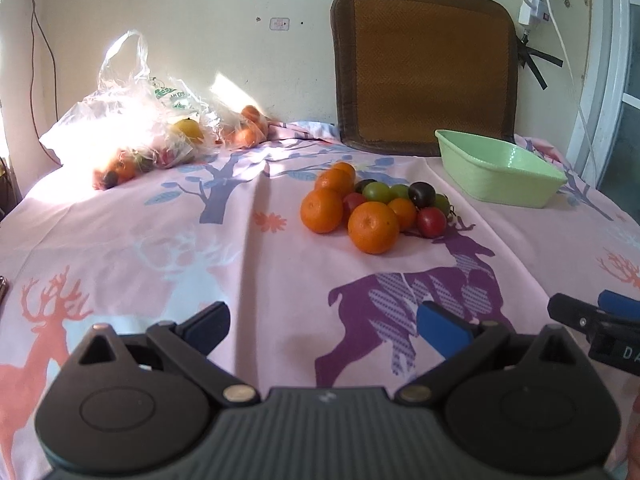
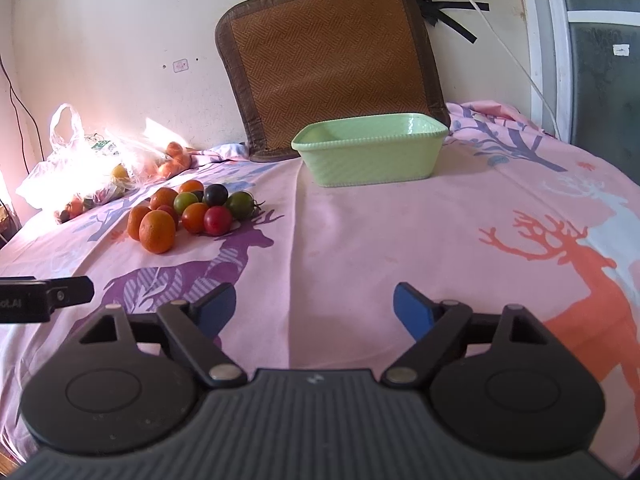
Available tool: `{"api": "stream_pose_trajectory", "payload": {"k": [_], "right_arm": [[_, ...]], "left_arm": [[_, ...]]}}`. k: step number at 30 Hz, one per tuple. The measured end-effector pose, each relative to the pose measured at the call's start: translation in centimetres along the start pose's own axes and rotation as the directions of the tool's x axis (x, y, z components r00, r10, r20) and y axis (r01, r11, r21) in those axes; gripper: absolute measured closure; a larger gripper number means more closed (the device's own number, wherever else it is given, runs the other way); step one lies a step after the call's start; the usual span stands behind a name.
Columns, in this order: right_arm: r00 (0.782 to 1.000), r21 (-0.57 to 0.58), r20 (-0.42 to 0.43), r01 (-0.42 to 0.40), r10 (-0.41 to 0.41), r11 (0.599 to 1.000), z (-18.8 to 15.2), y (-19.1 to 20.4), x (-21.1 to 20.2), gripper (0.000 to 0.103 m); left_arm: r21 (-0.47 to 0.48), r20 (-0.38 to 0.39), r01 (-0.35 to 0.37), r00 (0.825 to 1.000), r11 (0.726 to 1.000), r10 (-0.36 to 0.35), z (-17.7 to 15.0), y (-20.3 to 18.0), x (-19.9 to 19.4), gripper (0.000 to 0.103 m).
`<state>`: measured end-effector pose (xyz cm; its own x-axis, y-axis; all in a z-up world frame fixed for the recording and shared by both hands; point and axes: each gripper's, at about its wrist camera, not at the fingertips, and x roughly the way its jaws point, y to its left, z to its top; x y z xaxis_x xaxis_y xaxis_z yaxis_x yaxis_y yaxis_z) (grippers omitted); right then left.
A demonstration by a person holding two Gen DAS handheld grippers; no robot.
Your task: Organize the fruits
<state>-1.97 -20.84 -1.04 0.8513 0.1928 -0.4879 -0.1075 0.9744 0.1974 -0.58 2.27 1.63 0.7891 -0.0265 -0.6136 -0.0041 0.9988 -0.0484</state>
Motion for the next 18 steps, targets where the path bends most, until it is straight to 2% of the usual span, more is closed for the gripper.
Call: {"api": "stream_pose_trajectory", "payload": {"k": [6,18], "right_arm": [[0.999,-0.028,0.034,0.011,-0.010,1.000,0.1,0.3,-0.4,0.015],[0.999,-0.039,0.030,-0.021,0.022,0.999,0.0,0.5,-0.3,0.015]], "left_arm": [[-0.003,-0.028,-0.010,1.000,1.000,0.010,-0.6,0.1,0.8,0.000],[-0.002,-0.016,-0.078,0.997,0.997,0.078,-0.7,0.2,1.3,0.000]]}}
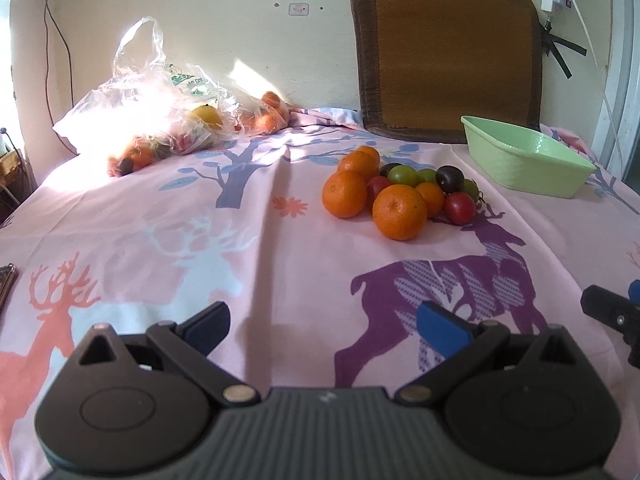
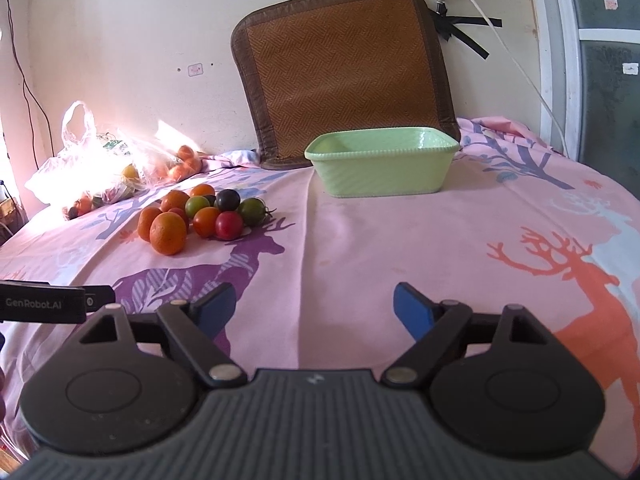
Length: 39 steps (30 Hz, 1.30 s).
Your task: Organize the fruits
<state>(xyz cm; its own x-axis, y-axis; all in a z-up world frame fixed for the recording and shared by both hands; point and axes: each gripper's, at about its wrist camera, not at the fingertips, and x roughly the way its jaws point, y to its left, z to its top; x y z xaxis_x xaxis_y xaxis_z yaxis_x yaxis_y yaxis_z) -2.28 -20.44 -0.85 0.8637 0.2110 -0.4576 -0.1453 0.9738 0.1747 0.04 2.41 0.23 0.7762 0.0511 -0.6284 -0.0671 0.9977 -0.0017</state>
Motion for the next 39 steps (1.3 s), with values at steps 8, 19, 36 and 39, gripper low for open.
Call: {"api": "stream_pose_trajectory", "payload": {"k": [8,19,36,39], "right_arm": [[1.000,-0.009,0.004,-0.024,0.024,1.000,-0.03,0.31,-0.21,0.015],[1.000,-0.008,0.000,-0.022,0.022,1.000,-0.06,0.39,-0.05,0.015],[1.000,-0.008,-0.002,-0.028,0.028,1.000,-0.09,0.30,-0.09,0.015],[1.000,-0.010,0.000,-0.028,0.028,1.000,0.00,0.28,-0.10,0.015]], "left_arm": [[0.019,0.018,-0.038,0.999,0.999,0.037,-0.20,-0.17,0.10,0.000],[0.023,0.019,-0.039,0.999,0.999,0.039,-0.32,-0.08,0.16,0.000],[0.033,0.026,-0.043,0.999,0.999,0.042,-0.14,-0.29,-0.07,0.000],[0.032,0.026,-0.043,0.999,0.999,0.042,-0.15,-0.29,-0.07,0.000]]}}
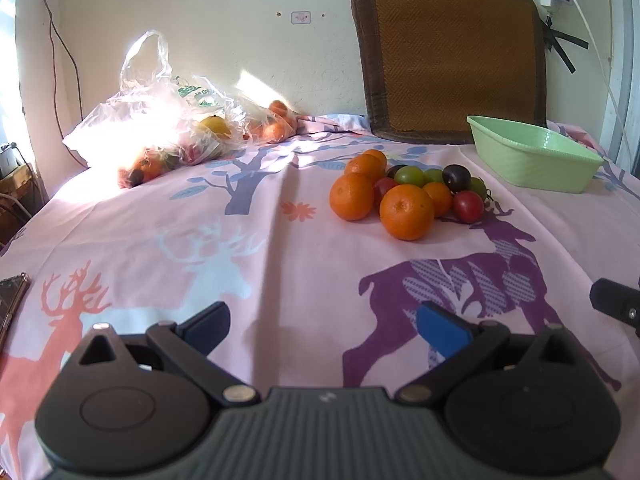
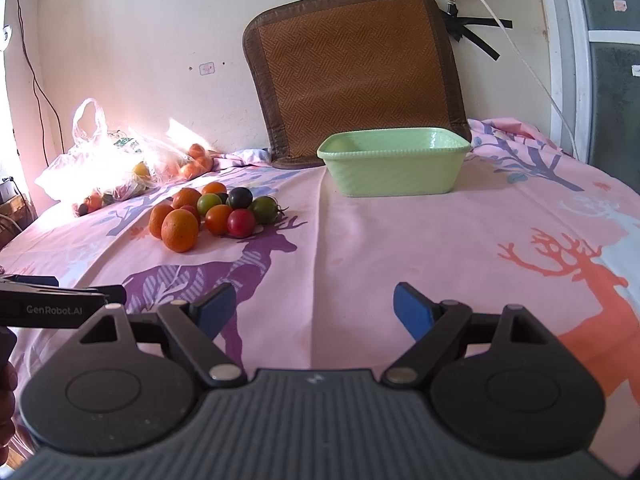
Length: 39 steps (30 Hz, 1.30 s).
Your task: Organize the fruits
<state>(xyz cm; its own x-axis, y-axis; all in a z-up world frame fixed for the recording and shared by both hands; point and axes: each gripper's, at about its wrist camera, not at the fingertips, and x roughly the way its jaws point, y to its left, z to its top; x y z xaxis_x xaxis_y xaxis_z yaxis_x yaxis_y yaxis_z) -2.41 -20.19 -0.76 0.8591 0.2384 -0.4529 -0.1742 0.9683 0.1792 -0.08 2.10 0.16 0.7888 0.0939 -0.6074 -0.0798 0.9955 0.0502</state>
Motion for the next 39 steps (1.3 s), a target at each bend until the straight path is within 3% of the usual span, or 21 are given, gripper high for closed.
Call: {"api": "stream_pose_trajectory", "payload": {"k": [5,11,16,21,27,33,38,39], "right_arm": [[1.000,0.000,0.006,0.002,-0.002,1.000,0.1,0.0,0.1,0.015],[1.000,-0.013,0.004,-0.005,0.005,1.000,0.5,-0.2,0.5,0.027],[0.999,-0.018,-0.010,-0.035,0.035,0.999,2.3,-1.0,1.6,0.038],[0.994,-0.048,-0.062,-0.097,0.094,0.994,4.2,-1.6,3.4,0.059],[0.977,-0.077,-0.105,-0.192,0.184,0.978,5.6,-0.9,5.3,0.064],[0.939,-0.052,-0.187,-0.301,0.287,0.952,6.4,0.3,8.6,0.064],[0.914,-0.015,-0.237,-0.343,0.330,0.939,6.6,1.1,11.3,0.064],[0.910,-0.010,-0.243,-0.349,0.336,0.937,6.6,1.2,11.6,0.064]], "left_arm": [[0.013,0.007,0.004,1.000,1.000,-0.004,0.0,-0.3,-0.1,0.000],[0.040,0.035,0.030,0.999,0.999,-0.032,0.3,-0.5,-0.3,0.000],[0.133,0.115,0.097,0.987,0.986,-0.113,1.8,-1.4,-1.0,0.002],[0.202,0.152,0.191,0.963,0.960,-0.223,3.7,-2.5,-0.6,0.008],[0.186,0.065,0.232,0.967,0.955,-0.247,4.7,-3.2,3.2,0.037],[0.153,0.018,0.247,0.967,0.957,-0.253,4.7,-2.8,5.6,0.041],[0.148,-0.015,0.248,0.969,0.957,-0.248,4.5,-2.8,6.7,0.042],[0.145,-0.018,0.255,0.967,0.956,-0.255,4.5,-2.8,6.7,0.051]]}}
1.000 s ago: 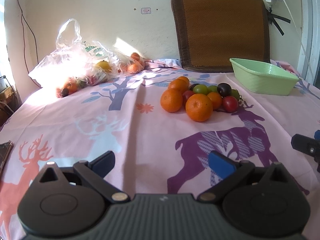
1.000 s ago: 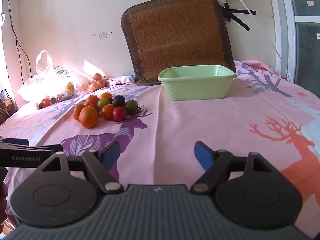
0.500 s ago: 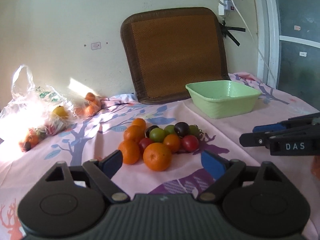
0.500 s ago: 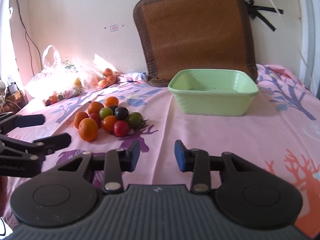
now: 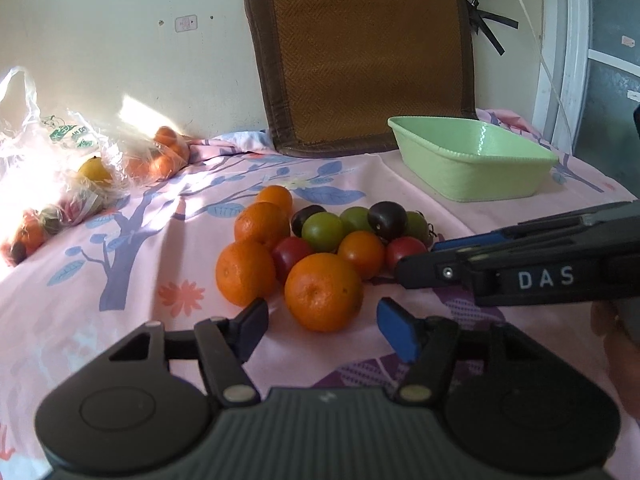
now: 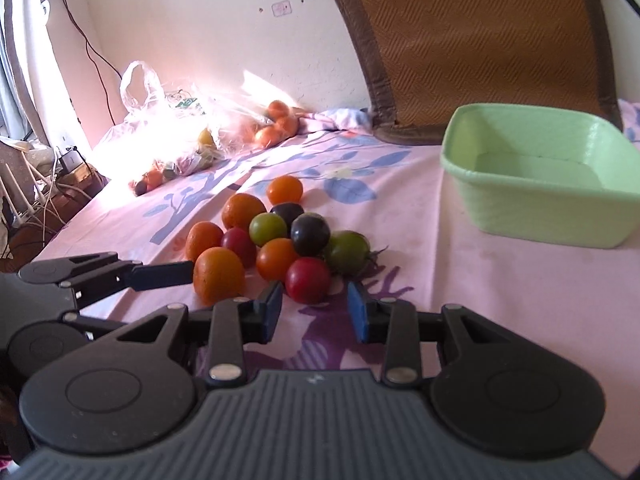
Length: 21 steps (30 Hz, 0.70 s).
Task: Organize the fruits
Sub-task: 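Grasp a mandarin with the left tool while the right tool grasps a red tomato, then carry both fruits to the green basket and open both tools inside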
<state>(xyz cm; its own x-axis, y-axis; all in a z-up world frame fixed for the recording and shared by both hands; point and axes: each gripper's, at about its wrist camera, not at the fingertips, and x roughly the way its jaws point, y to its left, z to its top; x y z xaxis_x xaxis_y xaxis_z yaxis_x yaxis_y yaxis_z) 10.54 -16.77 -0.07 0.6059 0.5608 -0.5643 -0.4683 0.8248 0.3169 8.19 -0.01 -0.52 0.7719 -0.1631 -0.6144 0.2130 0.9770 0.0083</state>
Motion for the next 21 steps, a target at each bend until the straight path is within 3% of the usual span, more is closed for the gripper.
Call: {"api": "stream_pose_trajectory", "payload": {"k": [2,5,9,13,17,21], "right_arm": [[1.000,-0.001,-0.008,-0.006,0.006,1.000,0.1,0.0,0.7,0.064],[1.000,-0.023,-0.004,-0.006,0.006,1.000,0.1,0.2,0.8,0.073],[1.000,-0.034,0.008,0.007,-0.007,0.999,-0.6,-0.1,-0.7,0.074],[0.989,-0.049,0.118,0.096,-0.090,0.994,-1.3,-1.3,-4.0,0.074],[0.934,-0.003,0.265,0.248,-0.238,0.969,0.1,-4.6,-7.3,0.074],[0.867,0.068,0.323,0.378,-0.379,0.923,2.0,-9.0,-8.1,0.074]], "left_arm": [[0.003,0.012,-0.001,1.000,1.000,0.001,0.0,-0.1,-0.2,0.062],[-0.007,0.012,0.010,1.000,1.000,-0.010,-0.1,-0.1,-0.5,0.063],[-0.014,0.015,0.091,0.996,0.996,-0.091,0.2,-1.1,-1.4,0.063],[0.035,0.054,0.163,0.985,0.986,-0.165,2.9,-3.5,-1.2,0.063],[0.077,0.085,0.241,0.965,0.967,-0.247,7.7,-6.8,1.5,0.063],[0.098,0.073,0.257,0.962,0.961,-0.264,11.3,-10.0,5.6,0.063]]}}
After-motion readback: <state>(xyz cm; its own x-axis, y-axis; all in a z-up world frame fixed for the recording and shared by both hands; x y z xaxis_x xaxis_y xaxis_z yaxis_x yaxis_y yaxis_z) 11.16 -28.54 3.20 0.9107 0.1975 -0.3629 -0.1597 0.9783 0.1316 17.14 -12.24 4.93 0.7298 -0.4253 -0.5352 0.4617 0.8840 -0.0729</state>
